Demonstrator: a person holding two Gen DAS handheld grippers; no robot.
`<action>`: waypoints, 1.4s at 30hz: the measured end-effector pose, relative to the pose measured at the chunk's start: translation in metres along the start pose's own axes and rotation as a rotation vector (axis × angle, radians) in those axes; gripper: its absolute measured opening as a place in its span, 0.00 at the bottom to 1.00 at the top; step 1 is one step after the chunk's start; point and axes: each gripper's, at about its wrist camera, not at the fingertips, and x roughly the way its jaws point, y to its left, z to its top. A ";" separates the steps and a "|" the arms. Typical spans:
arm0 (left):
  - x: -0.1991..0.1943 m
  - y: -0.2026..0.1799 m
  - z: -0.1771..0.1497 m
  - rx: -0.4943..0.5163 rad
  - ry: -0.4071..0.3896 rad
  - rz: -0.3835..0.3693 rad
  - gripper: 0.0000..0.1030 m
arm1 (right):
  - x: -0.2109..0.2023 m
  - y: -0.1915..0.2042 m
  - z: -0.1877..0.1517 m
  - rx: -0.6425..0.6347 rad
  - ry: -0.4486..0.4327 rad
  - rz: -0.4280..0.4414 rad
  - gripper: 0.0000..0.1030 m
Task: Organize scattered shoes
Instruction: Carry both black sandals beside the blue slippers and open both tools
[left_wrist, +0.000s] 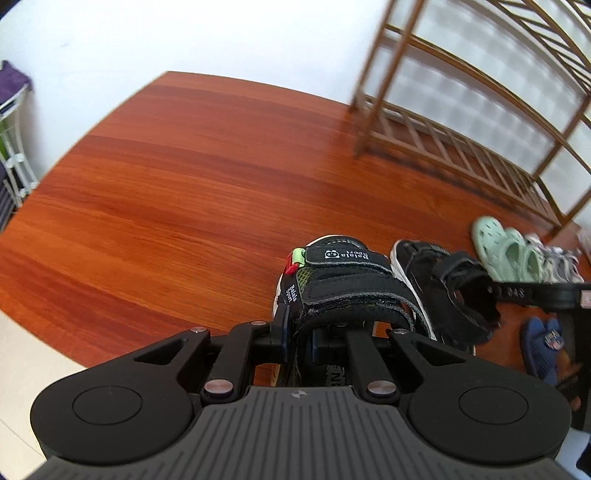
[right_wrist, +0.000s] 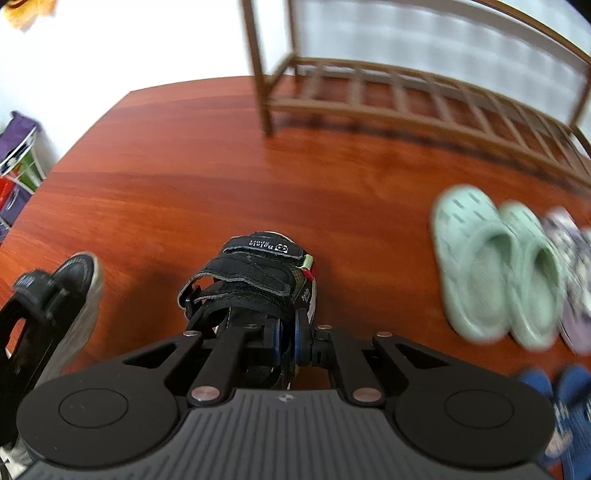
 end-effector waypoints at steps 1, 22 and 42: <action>0.002 -0.006 -0.001 0.010 0.004 -0.009 0.12 | -0.005 -0.007 -0.007 0.017 0.001 -0.009 0.08; 0.070 -0.129 -0.019 0.121 0.084 -0.079 0.12 | -0.065 -0.121 -0.088 0.253 -0.022 -0.122 0.08; 0.105 -0.194 -0.038 0.168 0.109 -0.042 0.19 | -0.057 -0.122 -0.087 0.125 0.022 -0.013 0.17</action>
